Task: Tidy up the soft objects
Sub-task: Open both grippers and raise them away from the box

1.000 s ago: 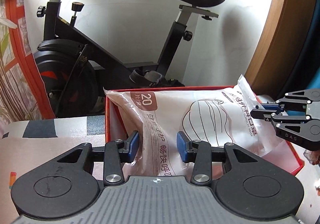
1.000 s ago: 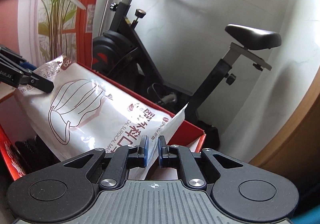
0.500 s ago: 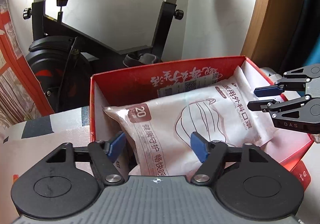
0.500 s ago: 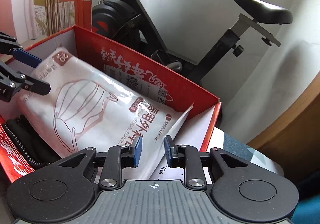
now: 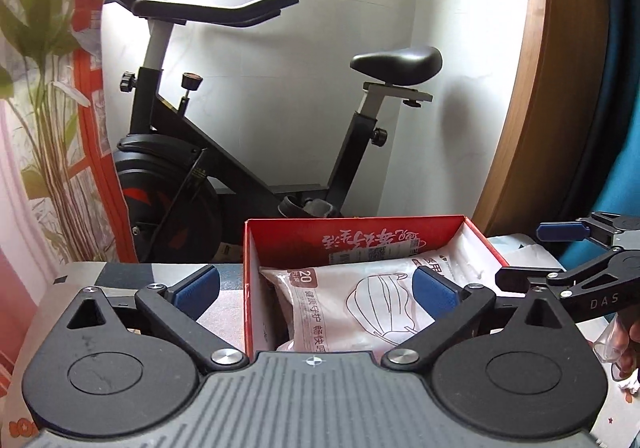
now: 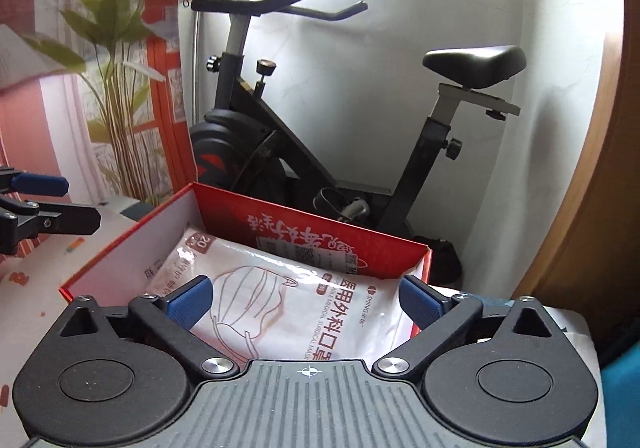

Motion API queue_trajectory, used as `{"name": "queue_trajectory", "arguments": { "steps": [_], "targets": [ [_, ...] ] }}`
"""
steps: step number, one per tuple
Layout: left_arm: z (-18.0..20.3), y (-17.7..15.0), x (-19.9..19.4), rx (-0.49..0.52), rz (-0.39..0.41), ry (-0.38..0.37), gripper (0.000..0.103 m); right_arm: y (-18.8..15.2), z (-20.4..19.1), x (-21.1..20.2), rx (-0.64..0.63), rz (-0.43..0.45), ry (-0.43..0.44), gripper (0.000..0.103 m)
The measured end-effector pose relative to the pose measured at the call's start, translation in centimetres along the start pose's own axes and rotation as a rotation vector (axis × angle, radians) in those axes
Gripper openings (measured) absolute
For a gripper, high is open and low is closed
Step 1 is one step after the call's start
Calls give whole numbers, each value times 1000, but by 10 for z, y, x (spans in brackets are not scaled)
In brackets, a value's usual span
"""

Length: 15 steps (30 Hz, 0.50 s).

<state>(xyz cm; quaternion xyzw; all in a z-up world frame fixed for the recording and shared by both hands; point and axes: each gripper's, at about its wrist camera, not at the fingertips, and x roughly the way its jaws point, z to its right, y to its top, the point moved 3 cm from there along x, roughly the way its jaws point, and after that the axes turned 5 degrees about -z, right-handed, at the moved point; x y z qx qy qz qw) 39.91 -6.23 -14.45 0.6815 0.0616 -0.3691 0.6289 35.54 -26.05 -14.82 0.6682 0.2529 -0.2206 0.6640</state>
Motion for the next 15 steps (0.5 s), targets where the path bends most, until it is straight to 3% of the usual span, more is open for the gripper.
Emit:
{"name": "queue_trajectory", "arguments": {
  "steps": [9,15],
  "targets": [
    [4,-30,-60,11,82,59,103,-30,-17,-55,87,97,19,103],
    [10,-53,-87,26,97,92,103,-59,-24,-79,141,135,29,103]
  ]
}}
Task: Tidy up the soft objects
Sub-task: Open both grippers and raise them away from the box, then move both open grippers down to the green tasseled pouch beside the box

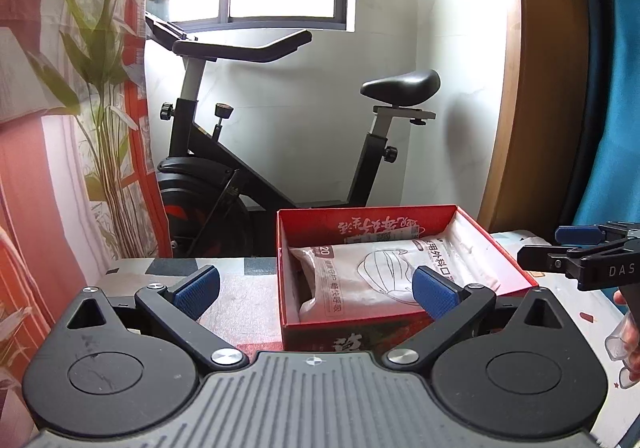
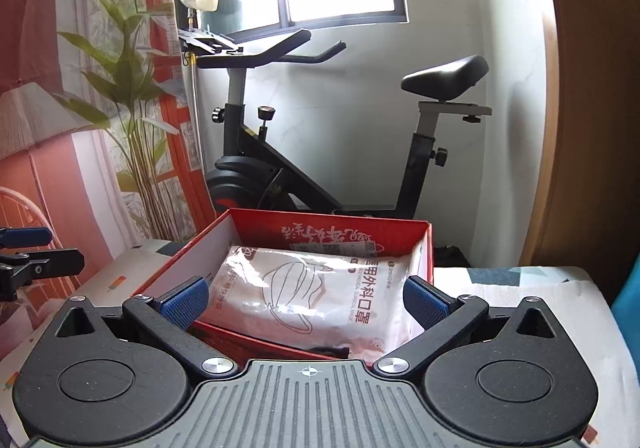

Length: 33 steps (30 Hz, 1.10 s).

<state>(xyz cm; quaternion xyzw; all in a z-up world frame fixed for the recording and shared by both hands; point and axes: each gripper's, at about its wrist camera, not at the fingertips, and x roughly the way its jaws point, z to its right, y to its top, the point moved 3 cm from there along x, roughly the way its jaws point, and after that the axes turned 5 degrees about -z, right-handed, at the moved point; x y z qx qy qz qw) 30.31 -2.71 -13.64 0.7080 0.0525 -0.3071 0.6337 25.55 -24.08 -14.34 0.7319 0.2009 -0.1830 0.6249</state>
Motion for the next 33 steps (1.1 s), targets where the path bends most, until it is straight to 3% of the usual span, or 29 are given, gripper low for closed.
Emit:
{"name": "queue_trajectory", "arguments": {
  "steps": [15,33],
  "targets": [
    [-13,-65,-48,-115,-26,35,103,-77,-14,-47,84,6,0,103],
    [-30,-129,-45,-218,-112,112,103,-152,-16,-36,112,-109,-61,103]
  ]
}}
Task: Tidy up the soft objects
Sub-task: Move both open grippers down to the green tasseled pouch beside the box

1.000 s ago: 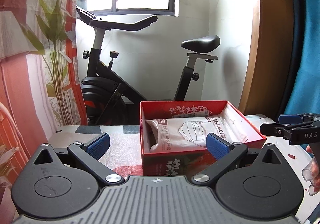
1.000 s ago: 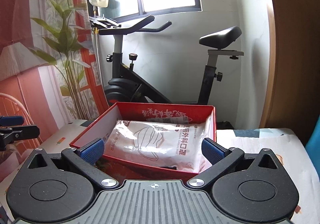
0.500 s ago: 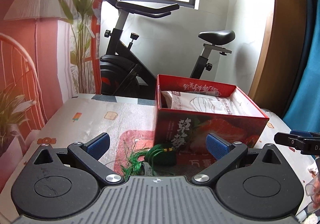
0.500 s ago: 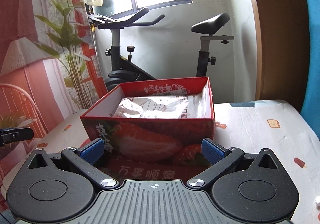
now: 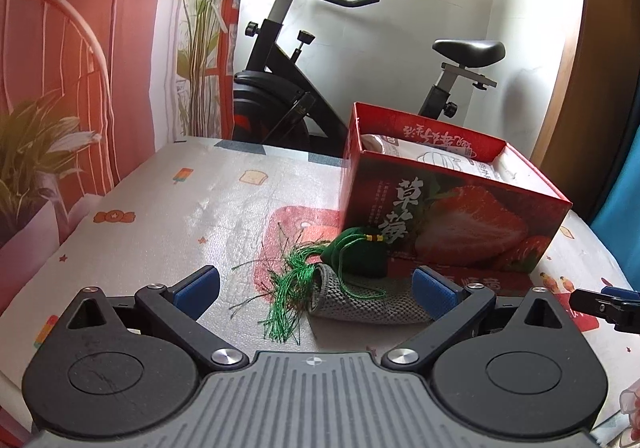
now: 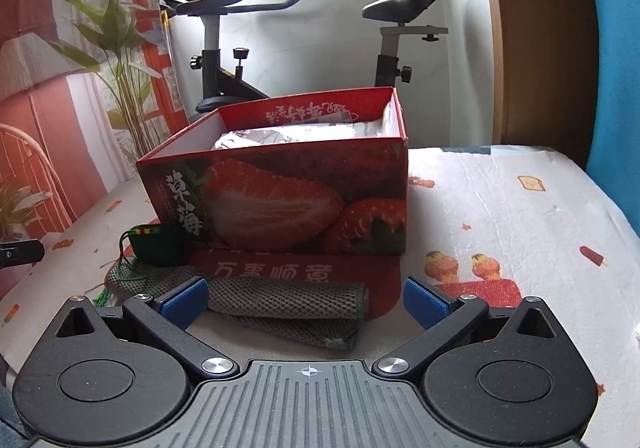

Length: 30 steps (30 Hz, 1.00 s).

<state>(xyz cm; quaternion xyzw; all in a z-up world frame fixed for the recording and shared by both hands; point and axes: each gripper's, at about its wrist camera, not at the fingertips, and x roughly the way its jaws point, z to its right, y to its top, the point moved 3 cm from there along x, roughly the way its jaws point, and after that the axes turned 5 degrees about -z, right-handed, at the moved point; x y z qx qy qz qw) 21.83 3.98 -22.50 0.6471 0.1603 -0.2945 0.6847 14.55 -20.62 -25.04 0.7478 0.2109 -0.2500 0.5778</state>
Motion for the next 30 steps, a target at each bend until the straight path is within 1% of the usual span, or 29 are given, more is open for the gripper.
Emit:
{"name": "queue_trajectory", "arguments": {
  "steps": [4,7,17,26,30],
  "targets": [
    [-2,-3,9,-10,-29,2,103,-2,5,8,15,-14,-5,103],
    [-1,-4,14,-14,-40,-4,103,-4,5,12,4,-15,-11,103],
    [-4,-4,24,-20,-67,20,103,-9,5,27,3,-41,-13,103],
    [-7,-2,28,-38,-74,25,103,-10,1,34,-31,-41,-14,103],
    [-11,2,32,-50,-76,26,103,-9,1,40,-26,-54,-12,103]
  ]
}}
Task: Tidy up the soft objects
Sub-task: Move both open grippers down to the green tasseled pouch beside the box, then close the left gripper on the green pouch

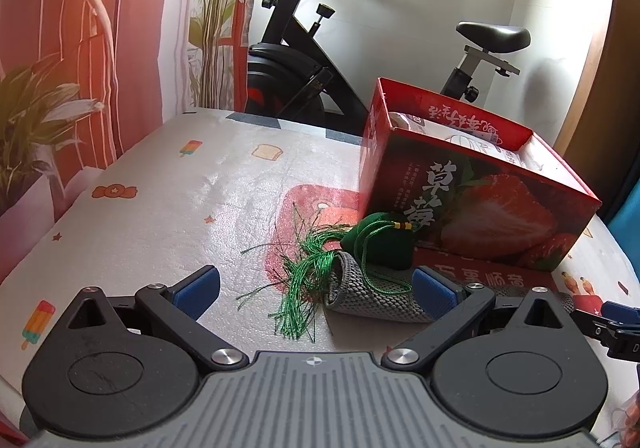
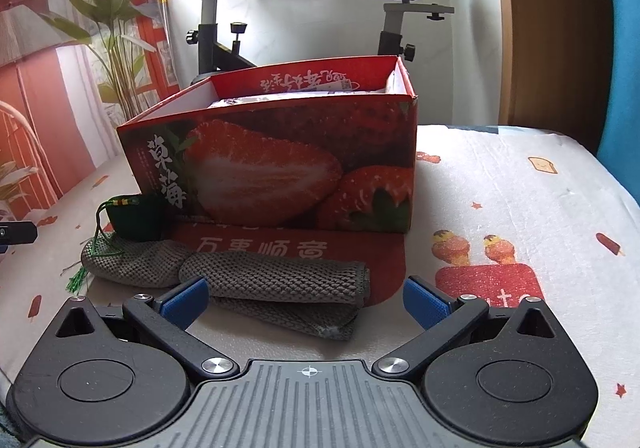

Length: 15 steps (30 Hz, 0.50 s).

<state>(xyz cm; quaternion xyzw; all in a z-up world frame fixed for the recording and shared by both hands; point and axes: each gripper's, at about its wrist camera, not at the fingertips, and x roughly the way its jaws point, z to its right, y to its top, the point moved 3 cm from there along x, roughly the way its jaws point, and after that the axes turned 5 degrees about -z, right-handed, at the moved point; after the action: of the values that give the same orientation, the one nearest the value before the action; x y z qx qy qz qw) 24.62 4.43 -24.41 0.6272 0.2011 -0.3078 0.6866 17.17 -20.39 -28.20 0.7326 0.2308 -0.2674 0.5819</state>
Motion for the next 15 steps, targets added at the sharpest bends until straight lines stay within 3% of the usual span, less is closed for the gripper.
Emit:
{"name": "queue_trajectory", "arguments": {
  "steps": [9,15],
  "targets": [
    [-2,12,18,-23,-25,-39,101,5,-2,17,-1,-30,18,103],
    [5,28,46,-5,-46,-101,81,15,-11,32,-36,-38,40,102]
  ]
}}
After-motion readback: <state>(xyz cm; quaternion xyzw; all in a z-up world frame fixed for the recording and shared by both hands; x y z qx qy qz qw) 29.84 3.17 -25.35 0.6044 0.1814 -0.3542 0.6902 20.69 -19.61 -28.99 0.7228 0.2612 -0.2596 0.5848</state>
